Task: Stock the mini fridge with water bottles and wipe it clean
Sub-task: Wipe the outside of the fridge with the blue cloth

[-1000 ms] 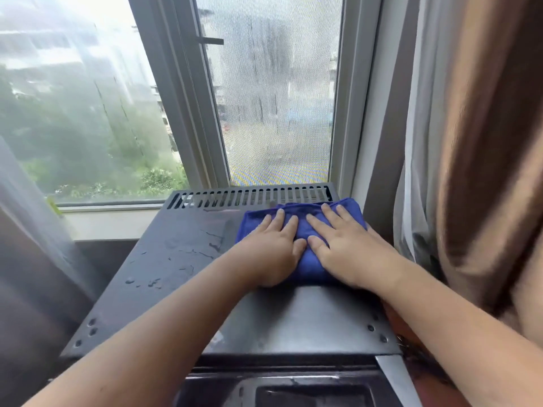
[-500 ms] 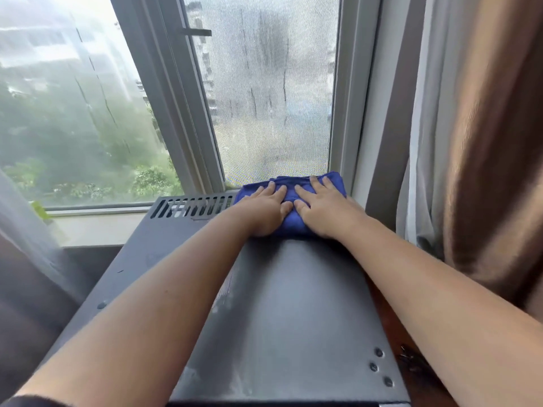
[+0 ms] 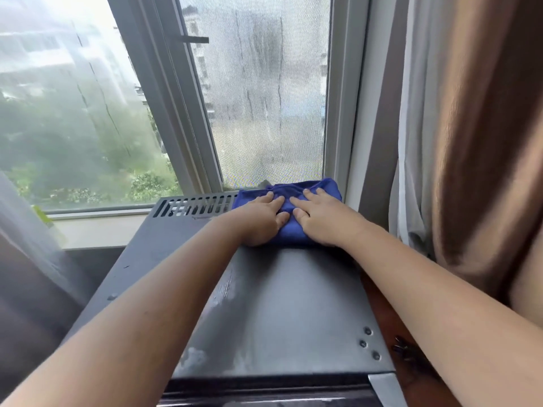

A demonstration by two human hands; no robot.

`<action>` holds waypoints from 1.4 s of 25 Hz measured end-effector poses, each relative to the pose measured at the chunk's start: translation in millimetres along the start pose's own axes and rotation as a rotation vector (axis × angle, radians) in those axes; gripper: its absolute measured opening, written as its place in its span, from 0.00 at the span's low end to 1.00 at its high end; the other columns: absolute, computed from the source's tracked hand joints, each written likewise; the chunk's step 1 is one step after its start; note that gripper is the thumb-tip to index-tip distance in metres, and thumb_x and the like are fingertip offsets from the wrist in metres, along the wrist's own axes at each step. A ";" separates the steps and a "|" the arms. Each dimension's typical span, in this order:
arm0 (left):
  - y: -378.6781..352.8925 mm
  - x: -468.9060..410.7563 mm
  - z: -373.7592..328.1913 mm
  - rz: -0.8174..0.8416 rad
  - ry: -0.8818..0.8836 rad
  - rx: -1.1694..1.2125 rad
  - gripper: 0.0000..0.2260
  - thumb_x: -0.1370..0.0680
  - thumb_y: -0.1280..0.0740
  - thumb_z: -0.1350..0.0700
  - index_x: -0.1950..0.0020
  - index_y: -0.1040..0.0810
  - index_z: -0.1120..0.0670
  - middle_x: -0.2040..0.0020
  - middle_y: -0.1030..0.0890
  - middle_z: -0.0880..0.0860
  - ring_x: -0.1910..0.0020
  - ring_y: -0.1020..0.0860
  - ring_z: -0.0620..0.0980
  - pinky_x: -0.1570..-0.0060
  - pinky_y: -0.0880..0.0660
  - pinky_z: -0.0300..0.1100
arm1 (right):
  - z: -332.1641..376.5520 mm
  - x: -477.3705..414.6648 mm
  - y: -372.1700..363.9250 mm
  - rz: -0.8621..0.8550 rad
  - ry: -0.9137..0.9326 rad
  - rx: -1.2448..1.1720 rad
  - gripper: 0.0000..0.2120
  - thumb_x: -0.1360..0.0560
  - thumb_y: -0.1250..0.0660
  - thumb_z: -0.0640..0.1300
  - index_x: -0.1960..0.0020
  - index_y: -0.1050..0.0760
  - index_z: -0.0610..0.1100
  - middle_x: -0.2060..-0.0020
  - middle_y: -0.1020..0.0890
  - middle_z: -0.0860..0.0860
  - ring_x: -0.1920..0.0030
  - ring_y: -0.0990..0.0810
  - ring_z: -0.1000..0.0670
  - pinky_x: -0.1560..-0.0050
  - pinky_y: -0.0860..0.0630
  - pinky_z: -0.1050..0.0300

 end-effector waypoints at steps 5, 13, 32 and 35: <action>-15.1 49.5 -8.4 -0.031 -0.056 0.013 0.27 0.13 0.50 0.46 0.16 0.52 0.55 0.16 0.53 0.58 0.17 0.53 0.55 0.22 0.56 0.43 | 17.9 64.6 -1.8 -0.018 0.020 -0.024 0.26 0.15 0.50 0.58 0.18 0.44 0.55 0.17 0.46 0.49 0.18 0.50 0.46 0.19 0.50 0.45; -44.6 139.2 -15.3 -0.087 -0.088 -0.033 0.29 0.13 0.51 0.43 0.16 0.55 0.52 0.16 0.56 0.56 0.17 0.56 0.52 0.23 0.61 0.39 | 59.5 159.5 -9.5 -0.002 0.030 0.025 0.29 0.17 0.51 0.63 0.18 0.50 0.59 0.17 0.49 0.54 0.17 0.53 0.50 0.20 0.46 0.44; -11.8 34.0 16.6 -0.027 0.020 0.035 0.27 0.12 0.52 0.46 0.16 0.53 0.56 0.16 0.56 0.59 0.17 0.55 0.57 0.22 0.58 0.45 | 31.2 26.0 -3.7 0.021 -0.027 0.037 0.26 0.14 0.55 0.60 0.18 0.51 0.60 0.17 0.53 0.54 0.17 0.55 0.51 0.19 0.55 0.42; -9.5 15.6 27.1 -0.051 0.036 0.079 0.28 0.13 0.51 0.45 0.16 0.52 0.54 0.16 0.55 0.58 0.17 0.54 0.56 0.21 0.57 0.46 | 29.4 11.0 -1.1 0.000 -0.034 0.032 0.26 0.15 0.55 0.60 0.18 0.50 0.59 0.17 0.51 0.54 0.17 0.54 0.50 0.19 0.55 0.42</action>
Point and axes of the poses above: each hand's wrist, its own x-axis away from the middle knuckle, its own y-axis out of the back of the hand, z = x × y, the point moved 5 cm from there along -x, towards the middle knuckle
